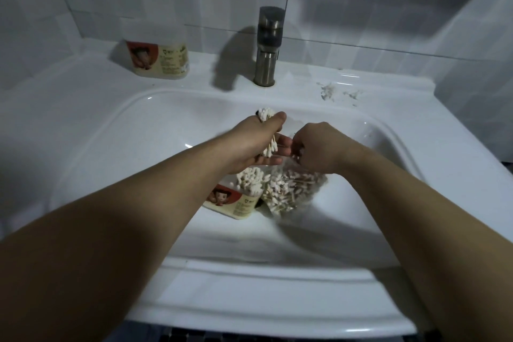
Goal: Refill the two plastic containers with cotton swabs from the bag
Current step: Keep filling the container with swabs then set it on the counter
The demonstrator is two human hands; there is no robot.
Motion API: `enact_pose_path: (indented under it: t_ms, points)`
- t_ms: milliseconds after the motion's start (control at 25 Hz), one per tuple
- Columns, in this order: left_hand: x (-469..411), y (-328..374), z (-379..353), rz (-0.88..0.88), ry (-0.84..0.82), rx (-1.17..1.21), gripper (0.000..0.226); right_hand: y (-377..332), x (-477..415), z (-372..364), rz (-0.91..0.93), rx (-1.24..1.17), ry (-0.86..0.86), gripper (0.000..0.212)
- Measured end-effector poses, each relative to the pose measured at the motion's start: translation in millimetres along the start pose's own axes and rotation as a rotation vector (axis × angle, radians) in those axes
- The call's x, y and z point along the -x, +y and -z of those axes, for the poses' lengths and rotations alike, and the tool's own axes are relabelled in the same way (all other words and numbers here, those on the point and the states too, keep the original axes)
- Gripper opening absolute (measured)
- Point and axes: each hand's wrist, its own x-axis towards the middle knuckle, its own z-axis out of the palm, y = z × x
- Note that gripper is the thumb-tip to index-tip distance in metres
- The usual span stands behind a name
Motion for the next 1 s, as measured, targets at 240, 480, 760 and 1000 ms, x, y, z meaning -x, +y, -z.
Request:
enact_pose_path:
  t_ms: [240,480,760,1000]
  points:
    - [5,3,-3,-0.047,-0.032,-0.031,0.034,10,-1,3,-0.029,-0.208,0.215,0.030]
    - [2,-3,-3,-0.026,-0.035,-0.235,0.035,19,-2,5,-0.046,-0.346,0.155,0.043]
    - [-1,-6,0,0.006,-0.060,-0.311,0.044,15,-1,2,-0.034,-0.223,-0.007,0.038]
    - [-2,-8,0,-0.017,-0.049,-0.300,0.038,9,-3,-5,-0.002,-0.108,-0.087,0.032]
